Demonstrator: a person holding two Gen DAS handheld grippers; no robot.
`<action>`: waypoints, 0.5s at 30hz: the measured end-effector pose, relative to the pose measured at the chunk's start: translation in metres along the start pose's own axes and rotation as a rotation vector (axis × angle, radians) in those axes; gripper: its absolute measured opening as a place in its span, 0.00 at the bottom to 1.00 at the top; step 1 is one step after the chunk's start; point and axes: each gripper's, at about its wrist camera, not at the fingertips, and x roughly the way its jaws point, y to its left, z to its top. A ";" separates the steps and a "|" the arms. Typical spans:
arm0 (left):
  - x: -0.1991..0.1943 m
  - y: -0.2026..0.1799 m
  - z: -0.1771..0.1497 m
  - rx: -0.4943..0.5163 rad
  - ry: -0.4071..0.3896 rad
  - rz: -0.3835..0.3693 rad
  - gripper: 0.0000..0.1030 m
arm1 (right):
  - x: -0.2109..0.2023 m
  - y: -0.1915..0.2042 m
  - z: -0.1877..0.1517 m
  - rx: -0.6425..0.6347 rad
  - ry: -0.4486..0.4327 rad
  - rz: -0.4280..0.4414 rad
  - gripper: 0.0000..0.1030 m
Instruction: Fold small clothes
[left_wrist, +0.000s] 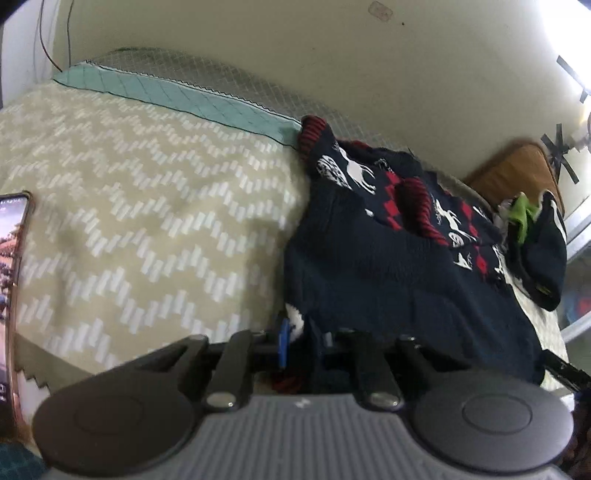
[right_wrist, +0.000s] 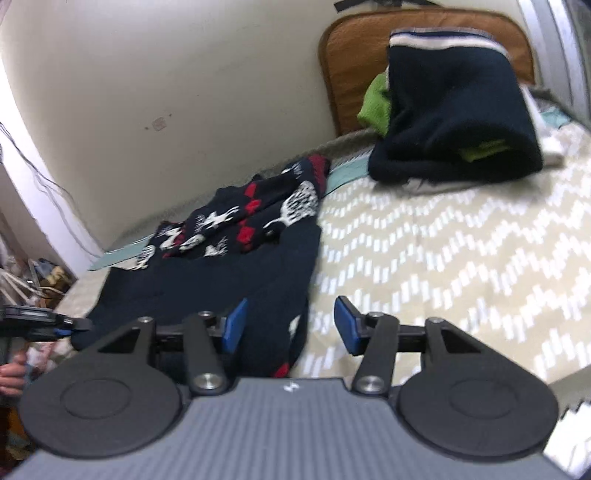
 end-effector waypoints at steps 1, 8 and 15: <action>-0.003 -0.006 -0.003 0.038 -0.011 0.016 0.09 | 0.002 0.001 -0.001 0.007 0.017 0.019 0.16; -0.019 -0.005 -0.011 0.081 0.031 0.043 0.14 | -0.001 0.001 -0.006 -0.034 0.040 -0.053 0.09; -0.044 -0.006 -0.015 0.113 -0.010 0.080 0.44 | -0.029 -0.014 0.005 0.086 0.005 0.008 0.45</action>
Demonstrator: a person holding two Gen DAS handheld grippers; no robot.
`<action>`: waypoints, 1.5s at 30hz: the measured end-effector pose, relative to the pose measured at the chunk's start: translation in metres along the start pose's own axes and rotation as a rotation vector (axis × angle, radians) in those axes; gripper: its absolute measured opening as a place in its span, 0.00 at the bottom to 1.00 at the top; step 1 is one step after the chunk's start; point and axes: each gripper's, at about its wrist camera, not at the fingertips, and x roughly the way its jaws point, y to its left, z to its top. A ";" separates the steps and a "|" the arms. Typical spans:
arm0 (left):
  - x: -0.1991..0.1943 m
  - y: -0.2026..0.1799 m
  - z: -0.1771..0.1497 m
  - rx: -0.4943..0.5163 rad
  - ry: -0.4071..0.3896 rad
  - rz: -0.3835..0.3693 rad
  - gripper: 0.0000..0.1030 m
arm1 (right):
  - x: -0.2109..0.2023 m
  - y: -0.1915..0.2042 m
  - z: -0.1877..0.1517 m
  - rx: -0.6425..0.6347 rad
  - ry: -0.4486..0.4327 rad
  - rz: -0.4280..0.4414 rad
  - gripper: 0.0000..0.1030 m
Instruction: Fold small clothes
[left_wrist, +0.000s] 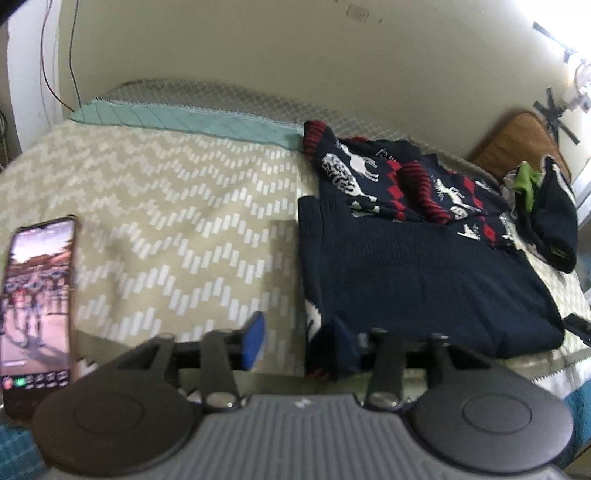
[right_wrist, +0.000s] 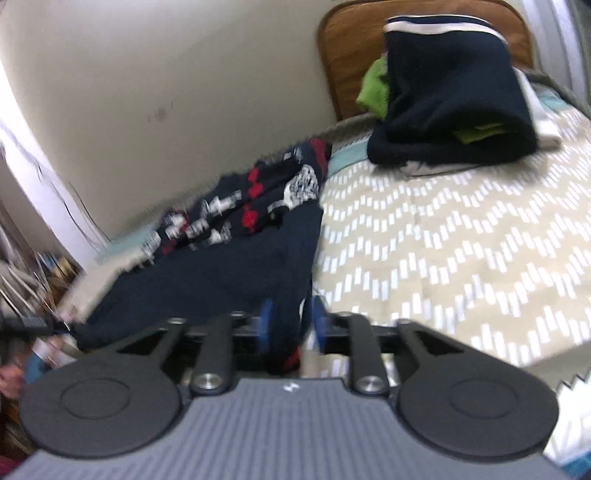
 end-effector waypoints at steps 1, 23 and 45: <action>-0.007 0.002 -0.004 -0.008 -0.001 -0.019 0.44 | -0.006 -0.007 0.001 0.048 0.008 0.017 0.47; 0.042 0.027 -0.019 -0.537 -0.039 -0.362 0.40 | 0.038 -0.007 -0.002 0.401 0.128 0.053 0.51; -0.067 0.009 -0.049 -0.287 -0.073 -0.292 0.10 | -0.005 0.002 0.017 0.137 0.083 0.065 0.17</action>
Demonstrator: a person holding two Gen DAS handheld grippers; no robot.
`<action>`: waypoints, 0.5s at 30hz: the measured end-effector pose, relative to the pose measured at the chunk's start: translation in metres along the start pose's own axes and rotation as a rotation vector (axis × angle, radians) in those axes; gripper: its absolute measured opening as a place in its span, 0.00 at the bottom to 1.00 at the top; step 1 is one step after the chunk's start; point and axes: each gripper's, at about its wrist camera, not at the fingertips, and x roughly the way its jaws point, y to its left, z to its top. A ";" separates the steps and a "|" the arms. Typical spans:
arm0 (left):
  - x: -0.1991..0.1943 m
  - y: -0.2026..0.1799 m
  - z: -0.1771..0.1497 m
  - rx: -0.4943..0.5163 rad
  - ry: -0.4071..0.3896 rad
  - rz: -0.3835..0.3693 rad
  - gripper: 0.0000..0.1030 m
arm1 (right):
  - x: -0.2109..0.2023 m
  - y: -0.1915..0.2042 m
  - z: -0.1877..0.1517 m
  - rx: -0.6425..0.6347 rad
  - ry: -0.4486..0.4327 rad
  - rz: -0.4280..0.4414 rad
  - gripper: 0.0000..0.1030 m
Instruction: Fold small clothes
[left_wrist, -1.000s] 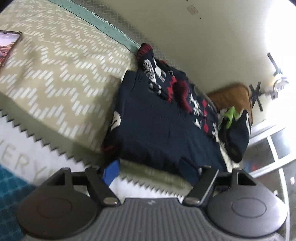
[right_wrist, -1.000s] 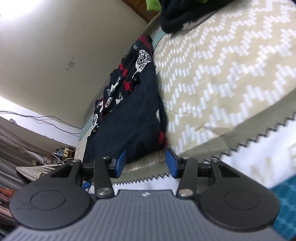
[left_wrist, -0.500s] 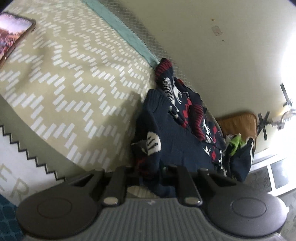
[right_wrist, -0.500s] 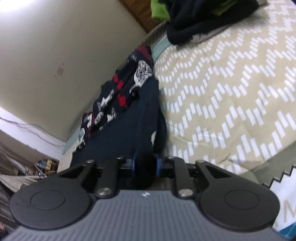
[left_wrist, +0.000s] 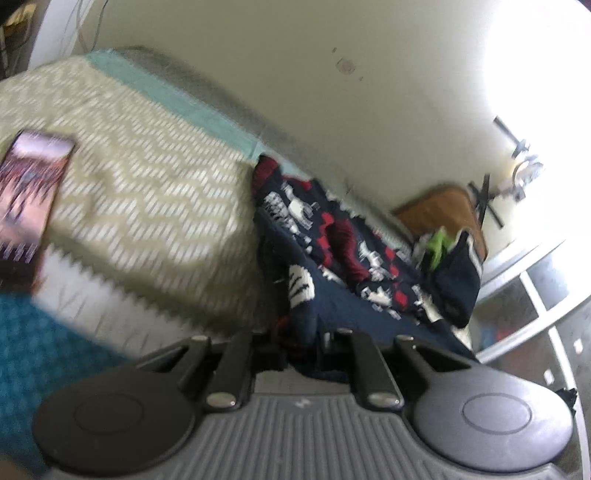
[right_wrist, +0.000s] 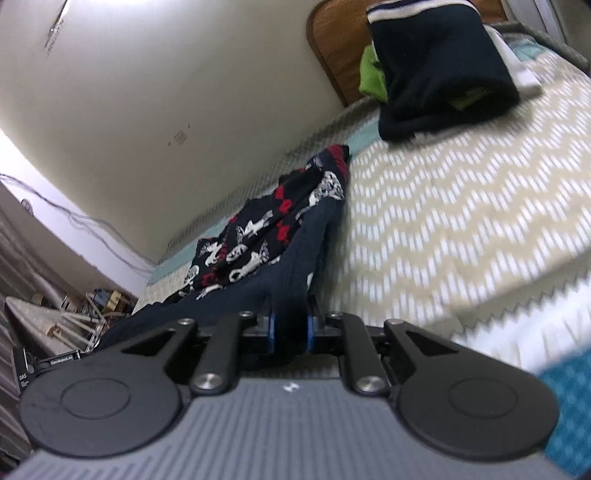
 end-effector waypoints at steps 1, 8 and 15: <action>-0.002 0.002 -0.007 -0.003 0.015 0.005 0.10 | 0.010 -0.003 -0.007 -0.002 0.012 -0.005 0.17; -0.029 0.015 -0.014 0.052 -0.011 0.153 0.27 | 0.006 -0.026 -0.024 -0.042 -0.011 -0.146 0.48; -0.034 -0.026 0.062 0.303 -0.192 0.288 0.36 | -0.008 -0.010 0.052 -0.226 -0.207 -0.165 0.48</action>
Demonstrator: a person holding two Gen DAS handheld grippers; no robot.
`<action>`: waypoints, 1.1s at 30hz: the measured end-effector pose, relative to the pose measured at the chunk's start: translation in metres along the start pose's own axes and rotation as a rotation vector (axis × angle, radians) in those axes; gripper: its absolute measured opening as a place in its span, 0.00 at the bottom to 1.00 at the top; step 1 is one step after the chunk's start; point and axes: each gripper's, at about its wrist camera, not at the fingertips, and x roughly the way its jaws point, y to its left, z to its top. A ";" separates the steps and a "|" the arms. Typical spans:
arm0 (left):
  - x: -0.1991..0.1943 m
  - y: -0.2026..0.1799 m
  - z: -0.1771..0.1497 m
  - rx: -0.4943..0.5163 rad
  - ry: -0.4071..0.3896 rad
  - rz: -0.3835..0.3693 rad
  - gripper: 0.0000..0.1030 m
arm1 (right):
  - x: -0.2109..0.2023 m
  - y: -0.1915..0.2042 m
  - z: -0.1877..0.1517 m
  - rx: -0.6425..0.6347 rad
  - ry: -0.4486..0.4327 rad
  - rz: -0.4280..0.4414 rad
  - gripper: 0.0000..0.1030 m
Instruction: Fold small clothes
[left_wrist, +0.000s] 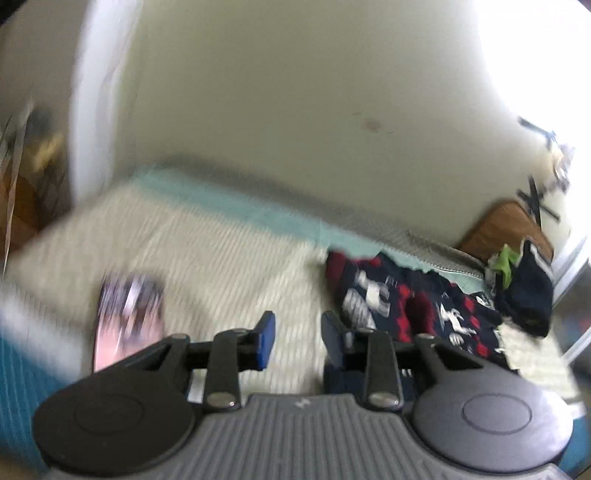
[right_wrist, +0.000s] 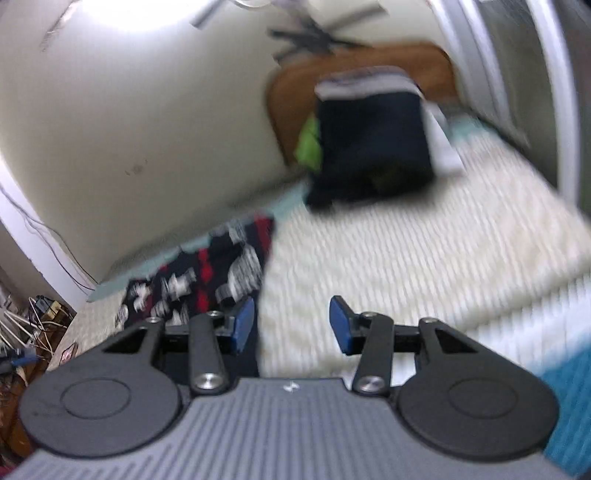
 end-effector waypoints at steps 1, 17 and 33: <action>0.015 -0.012 0.014 0.063 -0.011 -0.013 0.41 | 0.011 0.006 0.011 -0.050 -0.005 0.024 0.48; 0.298 -0.106 0.085 0.386 0.354 -0.211 0.69 | 0.328 0.054 0.091 -0.332 0.443 0.174 0.49; 0.222 -0.119 0.078 0.407 0.220 -0.310 0.09 | 0.261 0.088 0.102 -0.410 0.320 0.295 0.11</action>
